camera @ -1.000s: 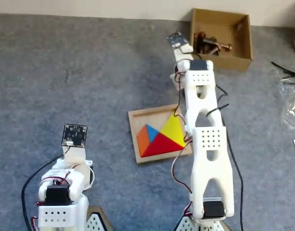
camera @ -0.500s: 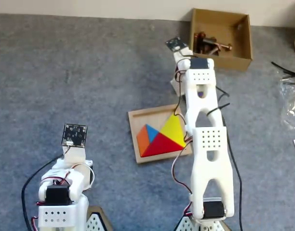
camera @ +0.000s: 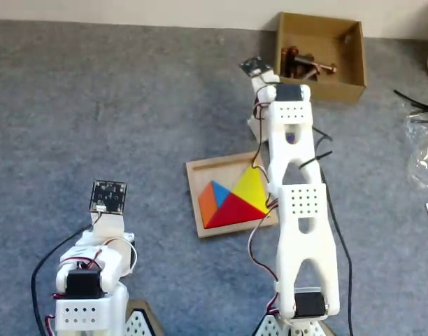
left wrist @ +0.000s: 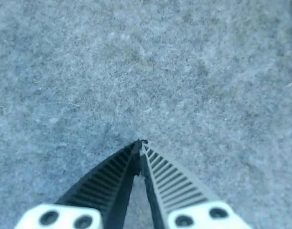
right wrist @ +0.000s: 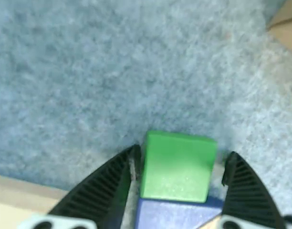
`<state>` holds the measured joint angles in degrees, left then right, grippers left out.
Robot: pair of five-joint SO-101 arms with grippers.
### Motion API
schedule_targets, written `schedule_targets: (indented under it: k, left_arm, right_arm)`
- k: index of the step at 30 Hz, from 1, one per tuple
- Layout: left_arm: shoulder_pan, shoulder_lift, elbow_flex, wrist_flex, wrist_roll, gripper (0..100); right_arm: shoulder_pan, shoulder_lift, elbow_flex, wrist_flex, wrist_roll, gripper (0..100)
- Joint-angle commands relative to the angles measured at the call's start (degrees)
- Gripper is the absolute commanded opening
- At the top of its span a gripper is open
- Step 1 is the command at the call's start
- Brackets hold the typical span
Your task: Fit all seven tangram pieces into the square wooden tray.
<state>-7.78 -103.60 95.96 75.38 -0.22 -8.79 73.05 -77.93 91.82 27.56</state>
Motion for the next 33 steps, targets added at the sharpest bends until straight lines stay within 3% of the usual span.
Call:
schedule_targets:
  k: [1, 9, 23, 33]
  left_arm:
    - [-0.7, -0.7, 1.3, 0.3, 0.3, 1]
    - [-0.7, -0.7, 1.3, 0.3, 0.3, 1]
    - [-0.7, -0.7, 1.3, 0.3, 0.3, 1]
    - [-0.7, -0.7, 1.3, 0.3, 0.3, 1]
  right_arm:
    - [-1.5, 0.0, -1.9, 4.1, 0.2, 28.3]
    - [-1.5, 0.0, -2.0, 3.6, 0.3, 27.5]
    - [-1.2, 0.0, -2.1, 0.1, 0.6, 6.0]
    - [-1.4, -0.7, -2.8, 2.6, 0.3, 5.1]
